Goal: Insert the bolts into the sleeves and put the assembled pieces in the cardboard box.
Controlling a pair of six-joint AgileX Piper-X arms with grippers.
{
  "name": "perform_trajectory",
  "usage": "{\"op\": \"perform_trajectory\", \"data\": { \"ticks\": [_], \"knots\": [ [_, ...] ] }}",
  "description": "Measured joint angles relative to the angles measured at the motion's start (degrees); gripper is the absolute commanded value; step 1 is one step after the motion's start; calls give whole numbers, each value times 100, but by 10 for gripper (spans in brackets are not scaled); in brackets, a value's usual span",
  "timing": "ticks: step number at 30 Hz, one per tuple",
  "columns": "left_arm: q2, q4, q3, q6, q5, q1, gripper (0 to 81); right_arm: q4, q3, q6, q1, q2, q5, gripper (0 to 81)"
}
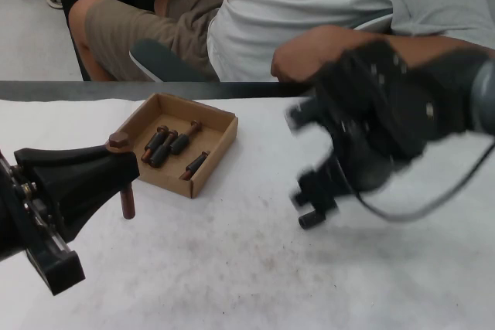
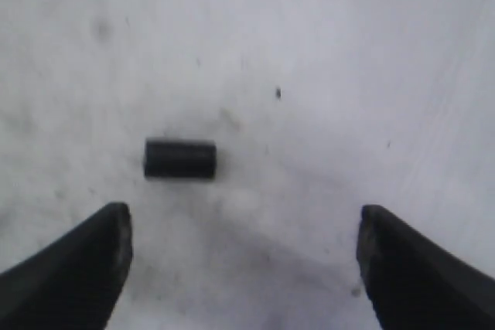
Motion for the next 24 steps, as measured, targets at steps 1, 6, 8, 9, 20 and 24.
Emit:
{"op": "perform_trajectory", "data": {
  "ticks": [1, 6, 8, 9, 20, 24],
  "knots": [
    [0, 0, 0, 0, 0, 0, 8, -36, -229, -1, 9, 0, 39, 744],
    [0, 0, 0, 0, 0, 0, 8, 83, -1160, 225, 6, -67, 306, 744],
    [0, 0, 0, 0, 0, 0, 8, 350, -1131, 514, -11, -72, -62, 744],
    [0, 0, 0, 0, 0, 0, 8, 479, -1068, 592, -11, -26, -282, 744],
    [0, 0, 0, 0, 0, 0, 8, 1399, -1617, -39, -53, 375, -270, 744],
    [0, 0, 0, 0, 0, 0, 8, 1507, -1524, 261, -84, 404, -461, 744]
  ]
}}
